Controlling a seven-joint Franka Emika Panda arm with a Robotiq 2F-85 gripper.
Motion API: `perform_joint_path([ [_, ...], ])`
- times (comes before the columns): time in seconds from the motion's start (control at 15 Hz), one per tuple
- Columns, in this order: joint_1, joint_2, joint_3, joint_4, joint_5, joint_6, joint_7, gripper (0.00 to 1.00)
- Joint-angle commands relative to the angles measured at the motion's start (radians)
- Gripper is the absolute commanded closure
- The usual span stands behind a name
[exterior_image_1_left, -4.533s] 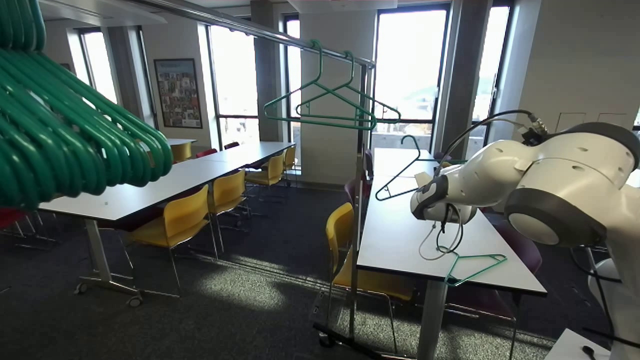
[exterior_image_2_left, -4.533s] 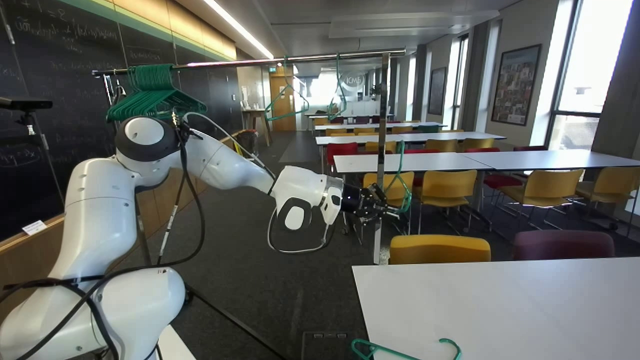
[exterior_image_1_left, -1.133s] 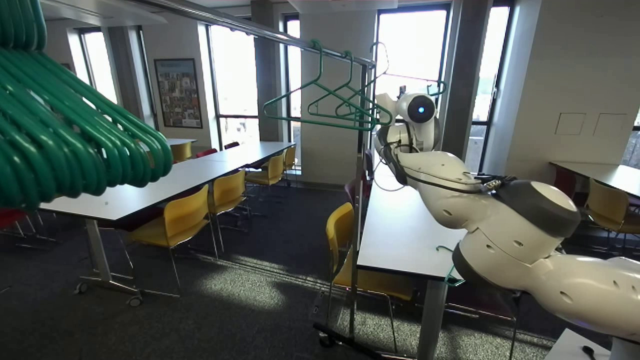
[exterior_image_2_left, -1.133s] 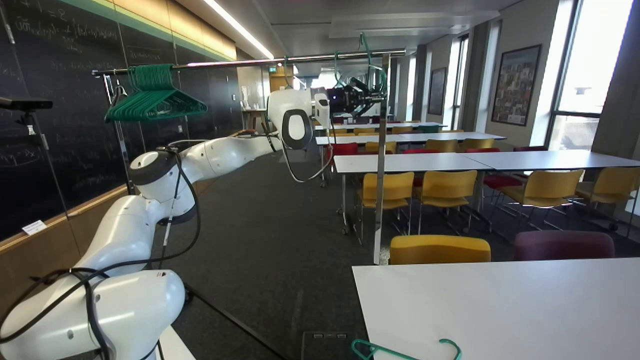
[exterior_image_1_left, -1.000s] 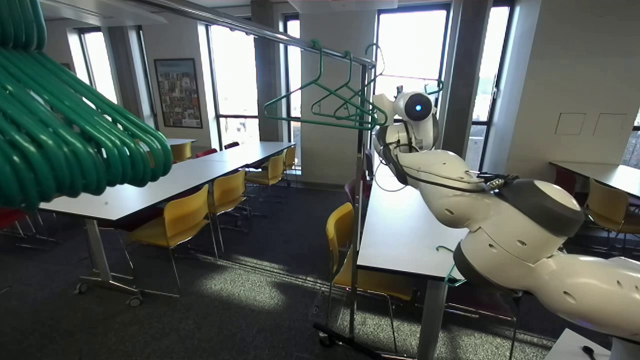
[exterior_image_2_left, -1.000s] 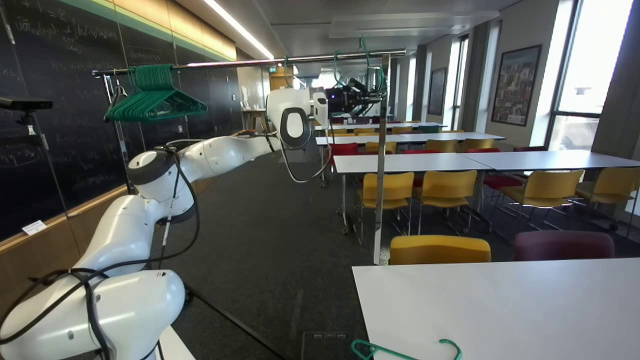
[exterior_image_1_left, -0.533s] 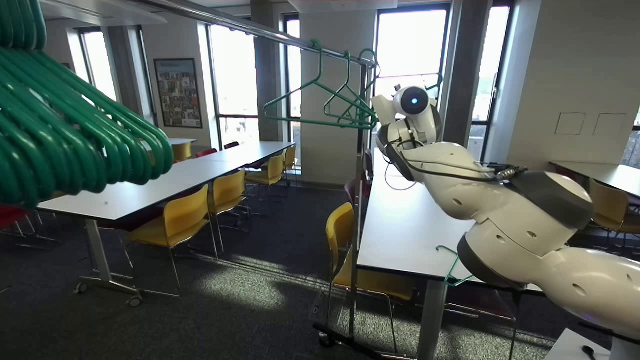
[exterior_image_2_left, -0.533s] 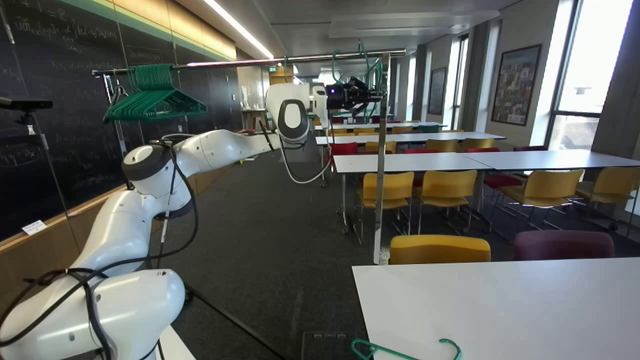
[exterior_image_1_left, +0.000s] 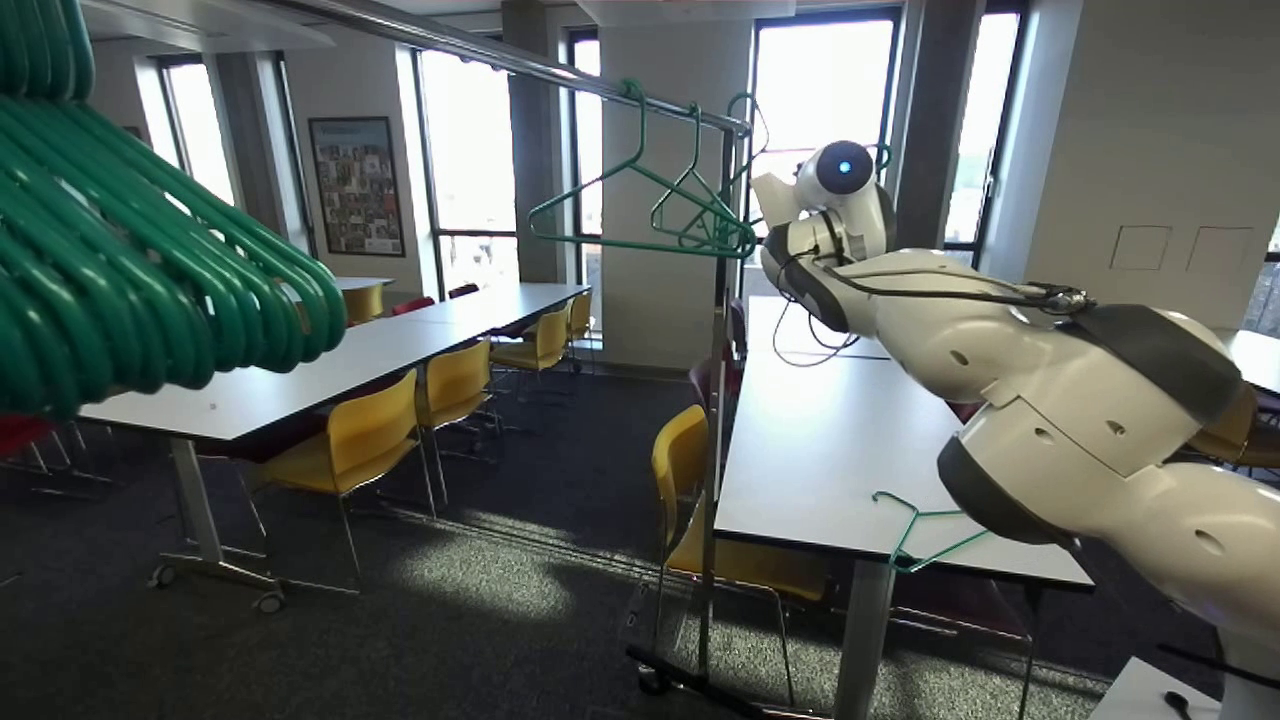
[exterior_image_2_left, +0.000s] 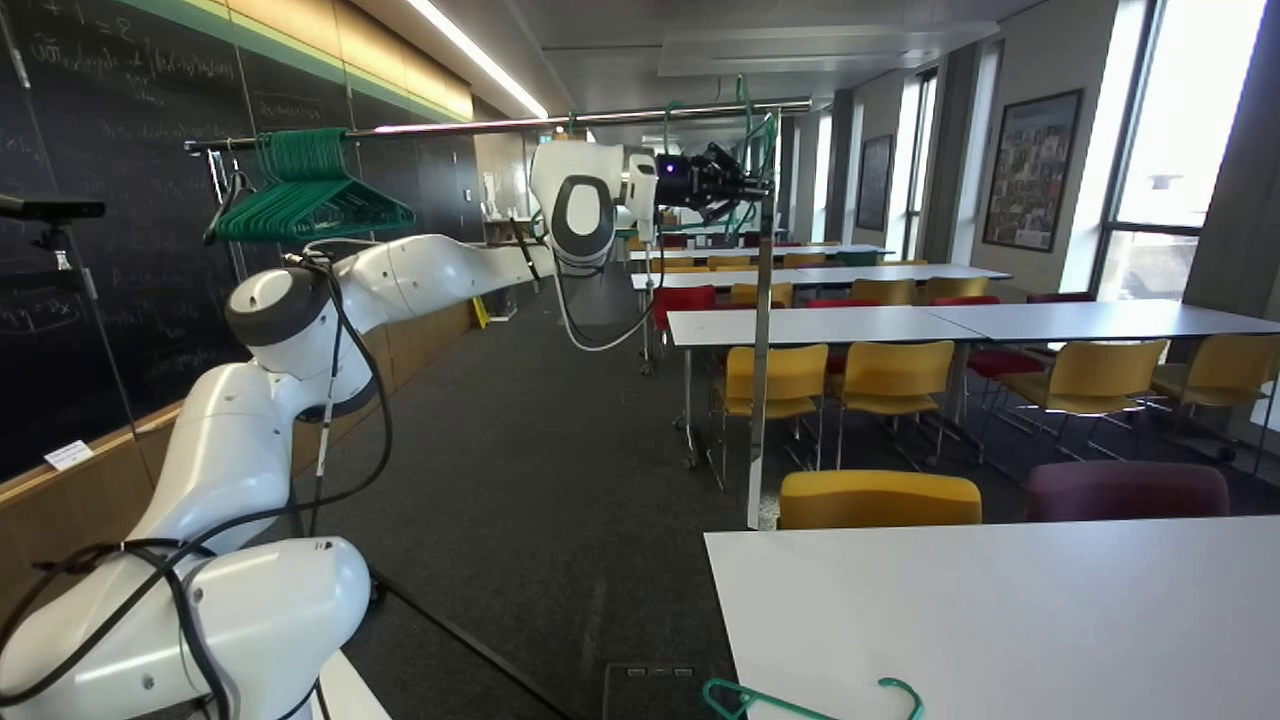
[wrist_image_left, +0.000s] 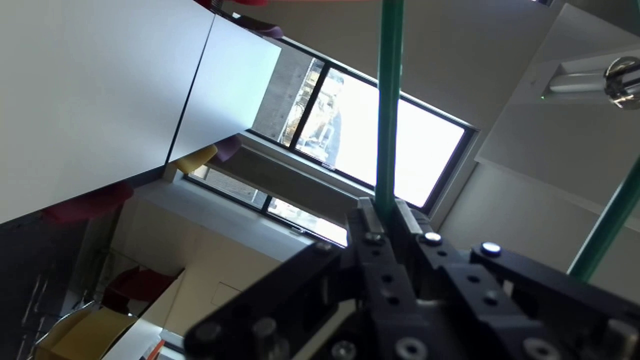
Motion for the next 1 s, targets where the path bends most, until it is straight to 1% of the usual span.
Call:
perform_joint_path([
  [0.0,0.02,-0.09,0.011,0.043,-0.083,-0.053,0.019,0.97],
  [0.53,0.006,-0.128,0.012,0.12,-0.207,-0.091,0.081,0.97],
  [0.93,0.004,-0.144,0.05,0.144,-0.275,-0.106,0.066,0.97],
])
